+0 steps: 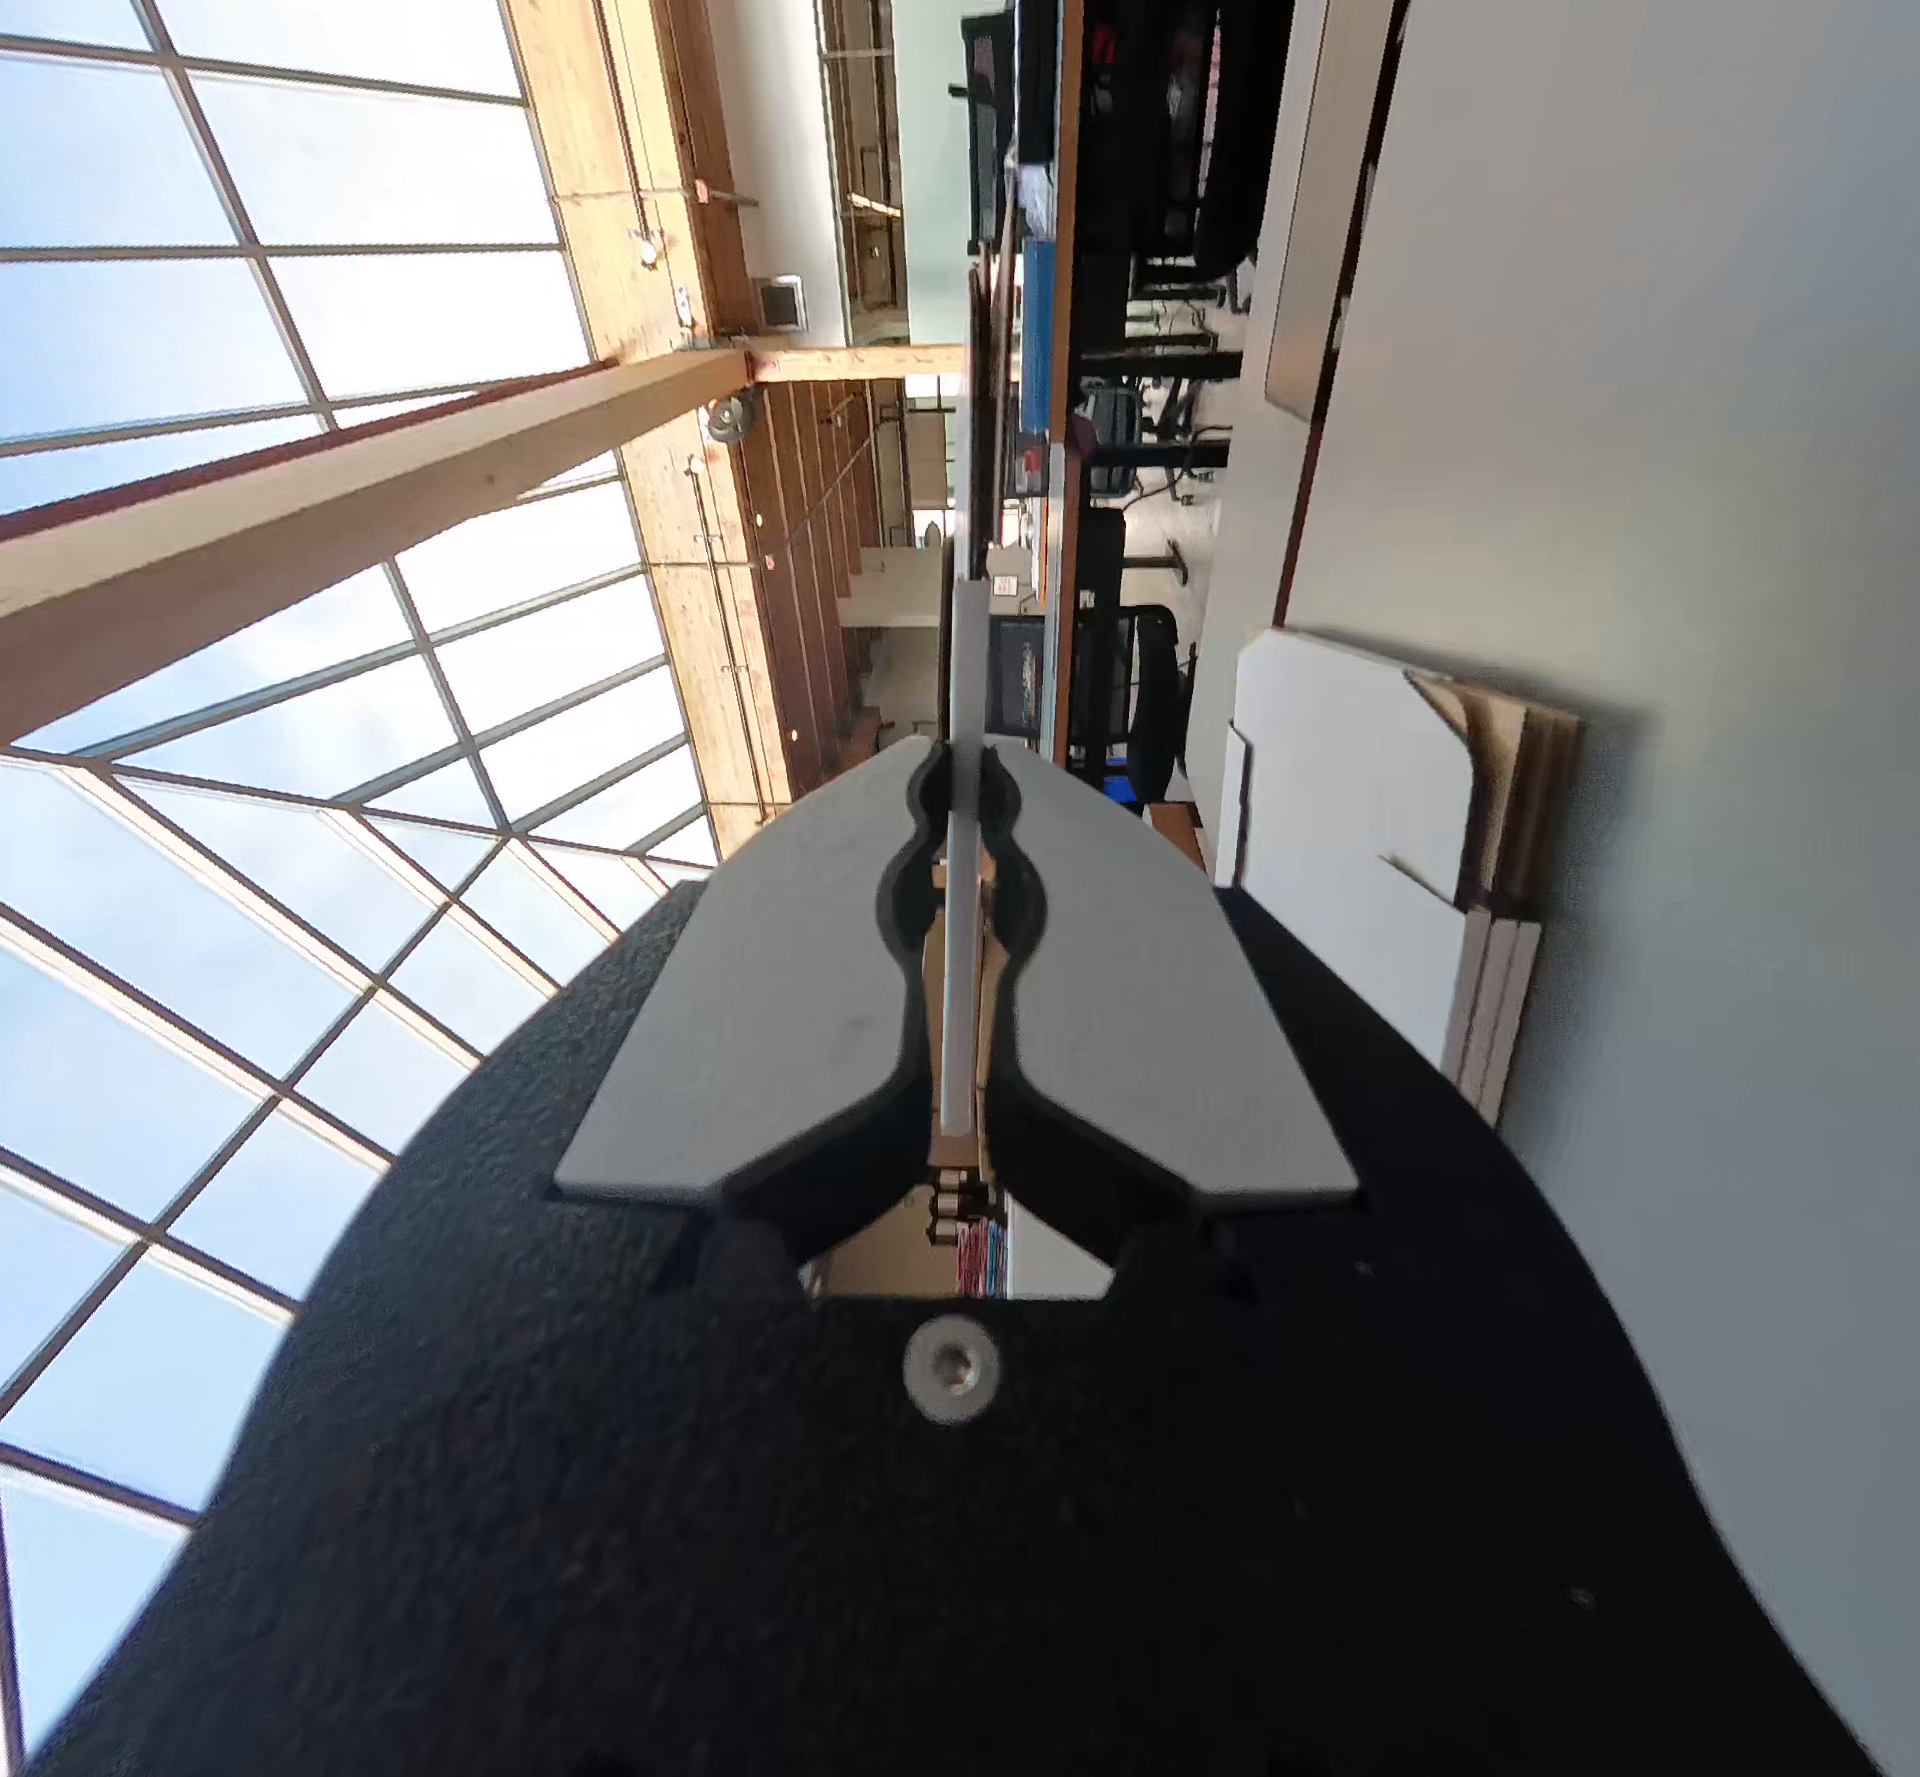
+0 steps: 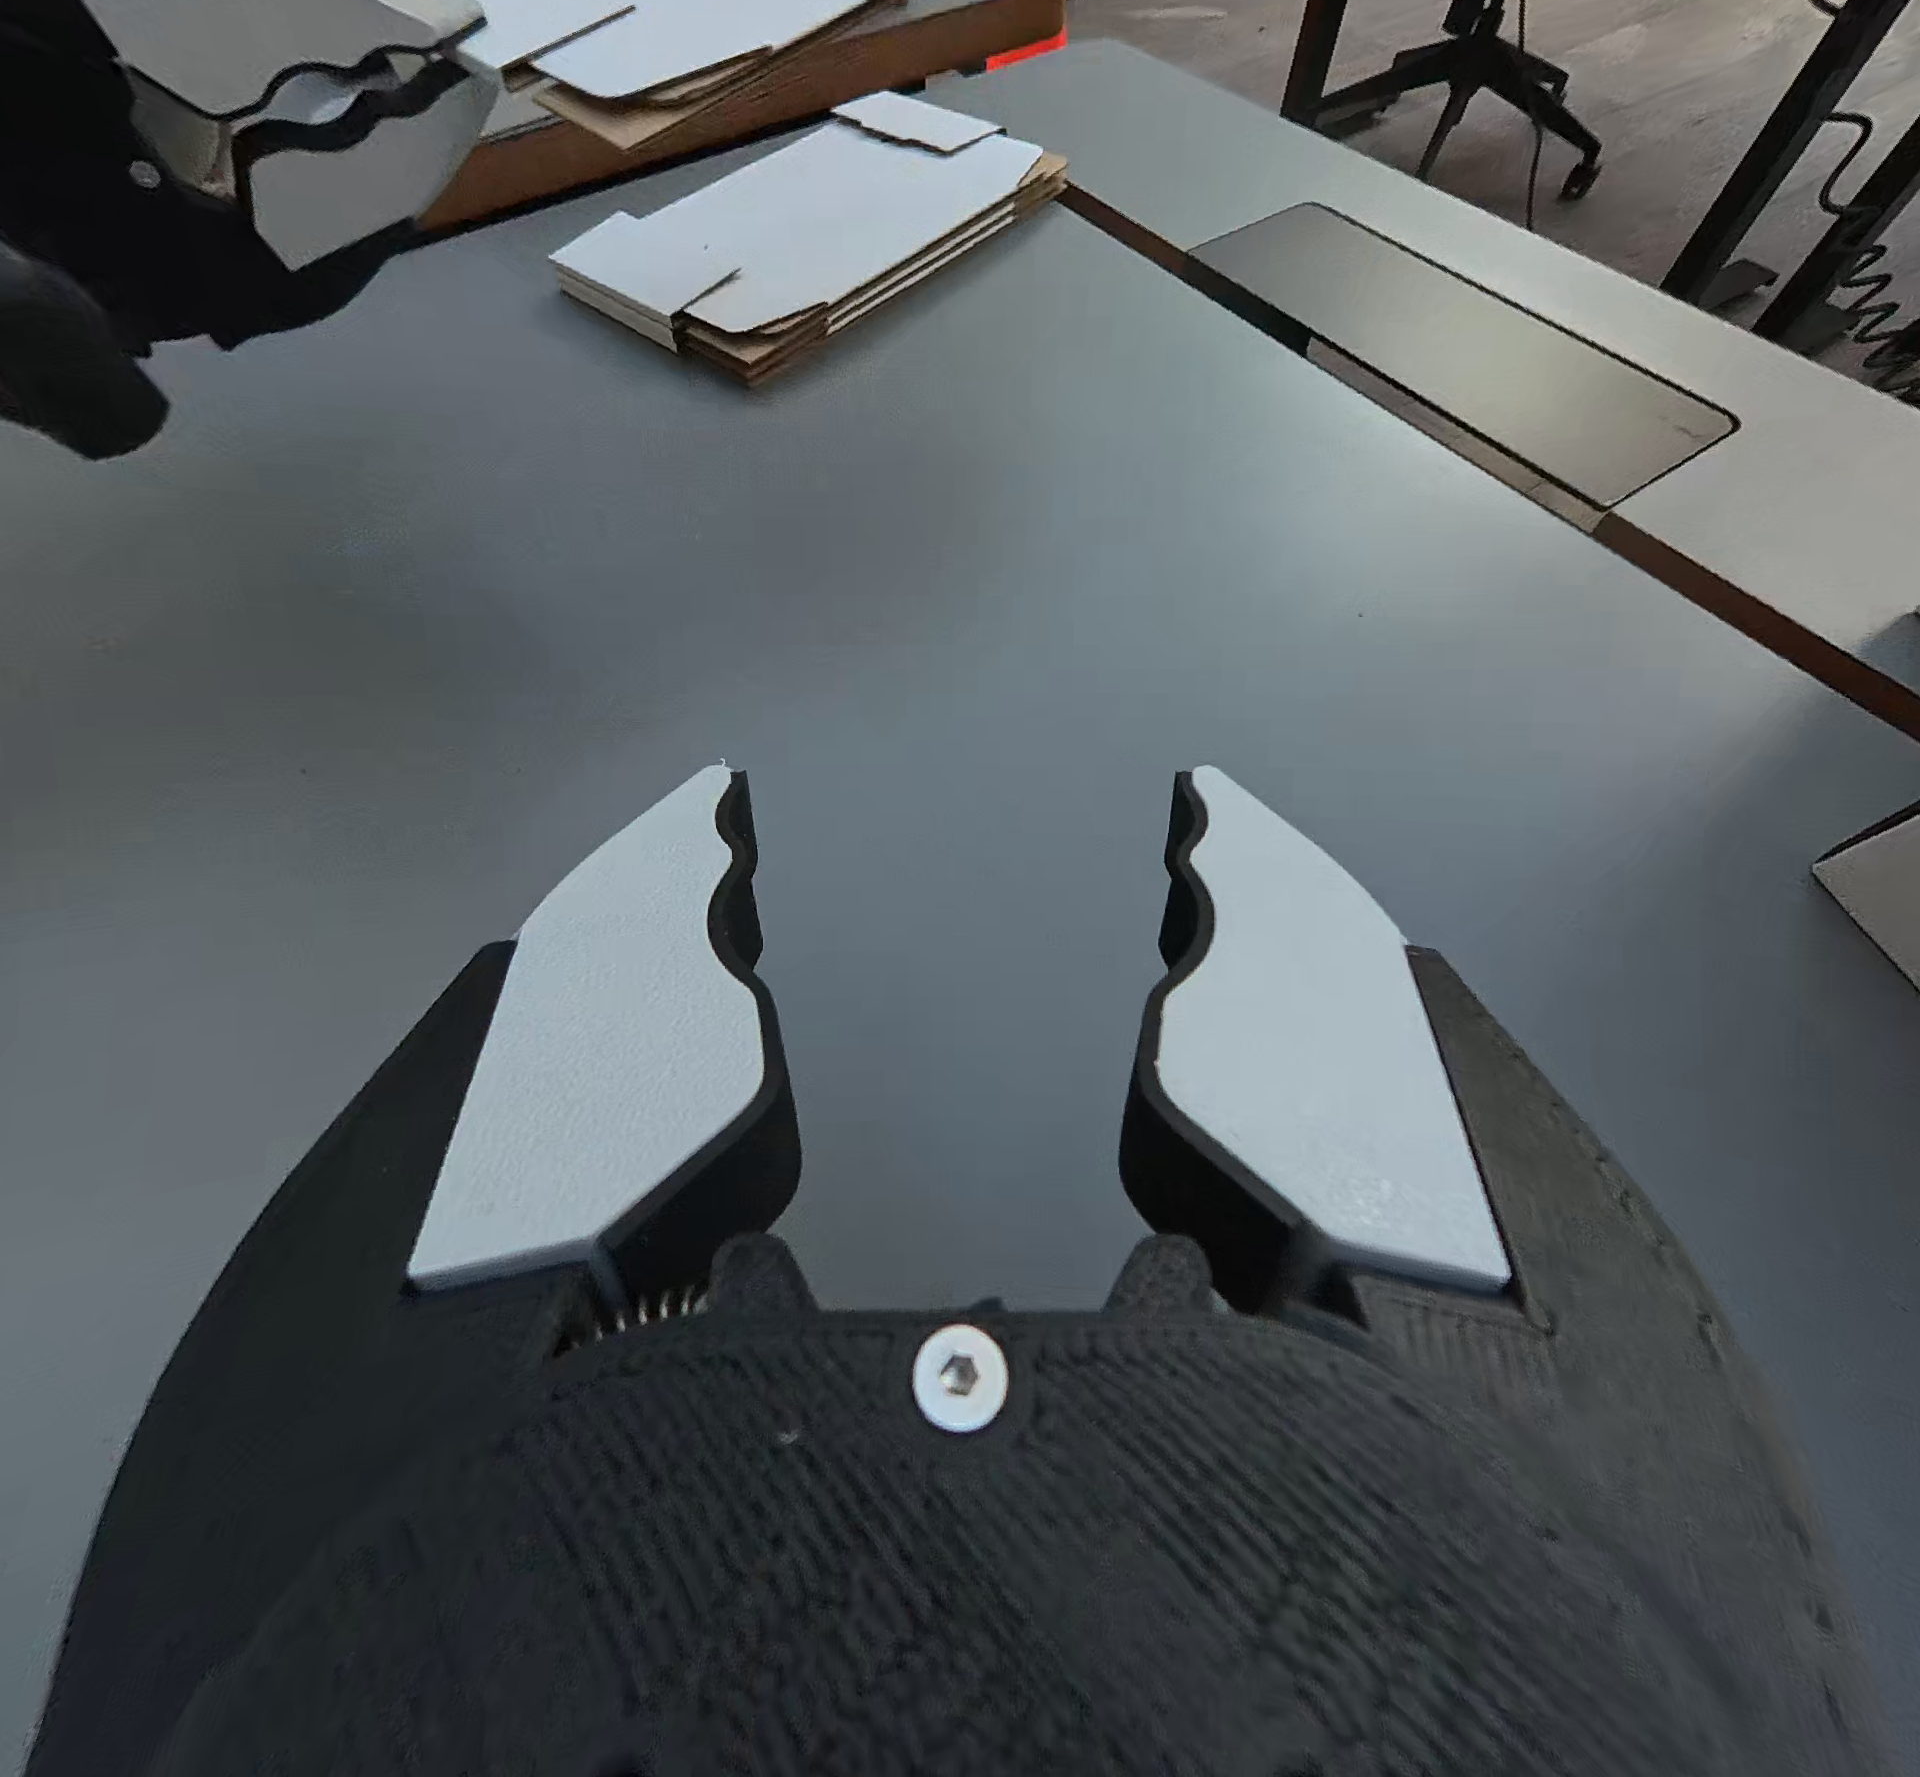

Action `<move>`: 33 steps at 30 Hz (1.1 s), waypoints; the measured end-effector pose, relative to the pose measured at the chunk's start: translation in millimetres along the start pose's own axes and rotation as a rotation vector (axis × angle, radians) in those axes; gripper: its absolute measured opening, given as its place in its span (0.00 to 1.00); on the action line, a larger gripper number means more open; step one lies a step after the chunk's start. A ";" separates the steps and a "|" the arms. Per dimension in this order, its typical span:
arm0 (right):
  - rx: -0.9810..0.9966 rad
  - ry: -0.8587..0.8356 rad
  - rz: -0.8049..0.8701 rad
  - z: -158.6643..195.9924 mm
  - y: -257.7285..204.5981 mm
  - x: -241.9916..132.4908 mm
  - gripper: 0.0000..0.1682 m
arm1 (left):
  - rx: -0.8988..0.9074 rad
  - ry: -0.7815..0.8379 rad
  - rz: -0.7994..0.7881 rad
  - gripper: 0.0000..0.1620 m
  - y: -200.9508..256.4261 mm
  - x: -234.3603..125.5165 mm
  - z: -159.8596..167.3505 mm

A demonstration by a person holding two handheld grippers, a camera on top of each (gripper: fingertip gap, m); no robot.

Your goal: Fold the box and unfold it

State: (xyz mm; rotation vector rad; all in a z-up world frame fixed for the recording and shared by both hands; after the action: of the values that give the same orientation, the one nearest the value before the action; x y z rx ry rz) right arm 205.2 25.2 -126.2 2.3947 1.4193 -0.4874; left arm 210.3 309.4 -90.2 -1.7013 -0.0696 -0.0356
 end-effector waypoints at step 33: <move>-0.752 -0.352 0.055 81.6 -17.3 51.1 0.00 | -0.900 0.178 1.116 0.00 85.3 -66.6 -190.0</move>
State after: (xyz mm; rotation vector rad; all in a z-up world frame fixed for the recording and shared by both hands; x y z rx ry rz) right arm 202.3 37.6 -223.2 1.6467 1.1096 -0.2695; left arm 152.8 108.3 -153.9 -2.3810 1.1800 0.7026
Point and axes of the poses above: each gripper's, where its closed fingertips meet, x out along the fingers, z out of its underside, y = z × x across the jaws, the point moved 1 cm from there along -x, back along the fingers, and after that the axes turned 9 degrees about -x, right-handed, at the moved point
